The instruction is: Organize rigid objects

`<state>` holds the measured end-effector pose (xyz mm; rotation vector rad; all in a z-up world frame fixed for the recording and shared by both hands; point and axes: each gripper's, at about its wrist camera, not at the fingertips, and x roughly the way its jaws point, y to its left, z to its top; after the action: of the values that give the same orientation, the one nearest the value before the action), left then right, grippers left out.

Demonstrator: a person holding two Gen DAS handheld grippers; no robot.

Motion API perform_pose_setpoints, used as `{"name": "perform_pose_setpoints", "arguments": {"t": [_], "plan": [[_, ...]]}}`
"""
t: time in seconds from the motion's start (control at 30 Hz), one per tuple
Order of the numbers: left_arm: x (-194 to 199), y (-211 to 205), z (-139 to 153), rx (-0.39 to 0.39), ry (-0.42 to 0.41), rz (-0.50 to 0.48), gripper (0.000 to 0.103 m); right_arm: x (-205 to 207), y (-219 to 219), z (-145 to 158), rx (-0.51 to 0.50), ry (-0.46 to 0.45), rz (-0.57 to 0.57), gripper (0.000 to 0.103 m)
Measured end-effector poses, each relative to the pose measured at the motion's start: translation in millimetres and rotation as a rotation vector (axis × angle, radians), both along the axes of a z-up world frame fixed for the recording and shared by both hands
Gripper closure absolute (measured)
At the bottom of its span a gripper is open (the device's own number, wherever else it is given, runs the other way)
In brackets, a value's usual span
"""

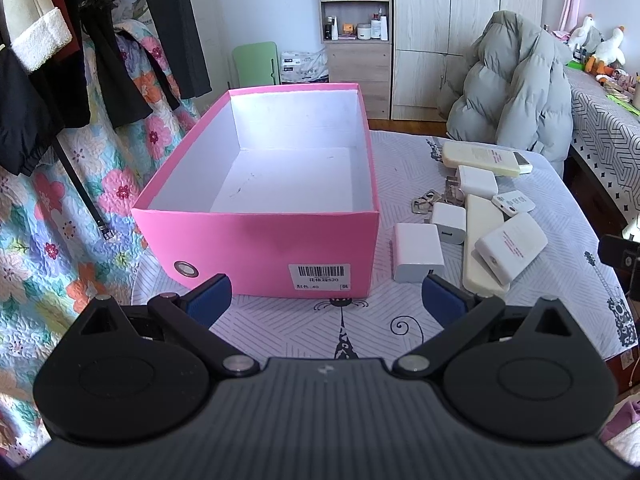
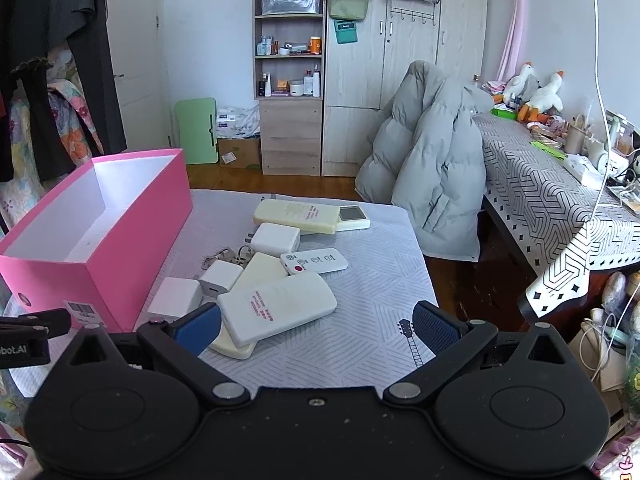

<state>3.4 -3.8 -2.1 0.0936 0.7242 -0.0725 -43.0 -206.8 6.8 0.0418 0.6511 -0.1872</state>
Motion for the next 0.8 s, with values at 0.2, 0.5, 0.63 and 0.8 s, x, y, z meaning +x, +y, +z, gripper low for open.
{"name": "perform_pose_setpoints", "arguments": {"t": [0.2, 0.5, 0.63, 0.8], "plan": [[-0.6, 0.1, -0.1, -0.005, 0.003, -0.017, 0.001, 2.5, -1.8, -1.6, 0.003, 0.009, -0.001, 0.0], [-1.7, -0.7, -2.1, -0.002, 0.0, -0.016, 0.001, 5.7, -2.1, -4.7, 0.001, 0.021, 0.002, 0.0], [-0.7, 0.5, -2.9, 0.001, -0.002, -0.005, 0.001, 6.1, -1.9, -4.7, 0.002, 0.02, 0.002, 0.0], [0.1, 1.2, -4.2, 0.012, -0.008, 0.006, 0.001, 5.3, 0.8, -4.9, 0.001, 0.02, 0.007, 0.0]]}}
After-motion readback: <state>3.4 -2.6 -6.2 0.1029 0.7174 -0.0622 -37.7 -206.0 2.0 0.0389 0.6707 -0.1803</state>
